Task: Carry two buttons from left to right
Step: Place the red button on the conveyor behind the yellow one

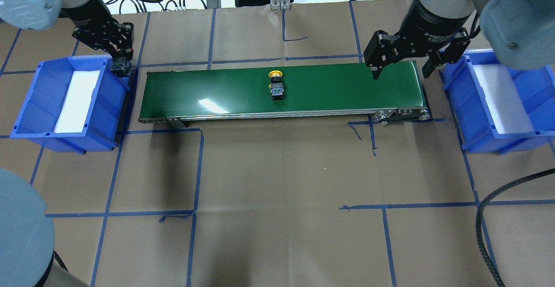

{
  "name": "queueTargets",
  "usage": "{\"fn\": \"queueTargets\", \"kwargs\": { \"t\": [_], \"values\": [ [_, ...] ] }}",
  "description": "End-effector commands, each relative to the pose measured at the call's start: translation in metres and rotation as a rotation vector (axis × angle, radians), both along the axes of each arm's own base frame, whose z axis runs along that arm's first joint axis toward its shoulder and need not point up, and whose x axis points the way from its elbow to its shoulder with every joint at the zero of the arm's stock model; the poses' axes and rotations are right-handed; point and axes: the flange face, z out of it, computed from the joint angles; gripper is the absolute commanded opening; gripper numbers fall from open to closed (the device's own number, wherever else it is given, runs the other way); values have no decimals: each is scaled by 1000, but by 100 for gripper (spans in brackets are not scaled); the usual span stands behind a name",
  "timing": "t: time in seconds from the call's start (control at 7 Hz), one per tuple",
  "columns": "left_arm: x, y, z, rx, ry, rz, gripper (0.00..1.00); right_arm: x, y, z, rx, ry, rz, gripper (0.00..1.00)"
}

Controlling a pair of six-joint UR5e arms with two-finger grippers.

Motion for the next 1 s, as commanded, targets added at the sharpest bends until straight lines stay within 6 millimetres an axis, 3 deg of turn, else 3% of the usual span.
{"fn": "queueTargets", "kwargs": {
  "t": [0.0,0.43,0.71,0.86],
  "values": [
    [-16,4,-33,-27,-6,17,13,0,0,0,0,0,0,100],
    [-18,11,-87,-71,-16,14,14,1,0,-2,4,-1,2,100],
    [-18,14,-102,-82,-19,16,15,1,0,-2,4,0,2,100],
    [-21,15,-105,-78,-16,14,52,1,0,-2,4,0,2,100]
  ]
}}
